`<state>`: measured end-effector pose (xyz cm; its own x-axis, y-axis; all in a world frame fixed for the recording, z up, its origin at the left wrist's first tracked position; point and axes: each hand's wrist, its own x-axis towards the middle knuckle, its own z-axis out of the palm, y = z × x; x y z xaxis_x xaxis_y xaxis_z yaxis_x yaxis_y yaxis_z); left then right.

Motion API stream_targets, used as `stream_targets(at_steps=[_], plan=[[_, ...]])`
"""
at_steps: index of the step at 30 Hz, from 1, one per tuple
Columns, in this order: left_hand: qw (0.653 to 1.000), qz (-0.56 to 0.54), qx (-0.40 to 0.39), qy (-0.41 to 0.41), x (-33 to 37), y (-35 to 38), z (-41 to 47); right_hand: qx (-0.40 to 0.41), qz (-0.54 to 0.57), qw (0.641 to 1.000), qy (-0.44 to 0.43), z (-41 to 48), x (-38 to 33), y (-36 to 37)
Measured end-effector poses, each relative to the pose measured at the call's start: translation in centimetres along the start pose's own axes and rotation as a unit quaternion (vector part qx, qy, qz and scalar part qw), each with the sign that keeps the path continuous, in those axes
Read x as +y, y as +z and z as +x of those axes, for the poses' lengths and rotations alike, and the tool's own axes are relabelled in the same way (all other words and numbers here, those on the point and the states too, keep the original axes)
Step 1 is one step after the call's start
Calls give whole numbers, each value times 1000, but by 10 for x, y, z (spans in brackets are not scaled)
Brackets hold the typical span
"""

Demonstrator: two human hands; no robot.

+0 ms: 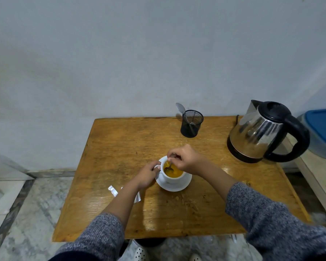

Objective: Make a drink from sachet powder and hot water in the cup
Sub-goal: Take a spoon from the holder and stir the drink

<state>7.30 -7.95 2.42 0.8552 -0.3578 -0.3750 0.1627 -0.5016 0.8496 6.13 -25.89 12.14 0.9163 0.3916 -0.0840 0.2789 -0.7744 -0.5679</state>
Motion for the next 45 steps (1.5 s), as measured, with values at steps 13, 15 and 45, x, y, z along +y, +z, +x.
stream_targets(at_steps=[13,15,45], plan=[[1000,3,5,15,2,1,-2,-44,-59,997,13,-13,2,-18],[1000,0,4,12,1,1,-2,-49,-36,998,8,-15,0,-15],[1000,8,-3,17,9,-1,-4,80,35,996,29,-14,0,6]])
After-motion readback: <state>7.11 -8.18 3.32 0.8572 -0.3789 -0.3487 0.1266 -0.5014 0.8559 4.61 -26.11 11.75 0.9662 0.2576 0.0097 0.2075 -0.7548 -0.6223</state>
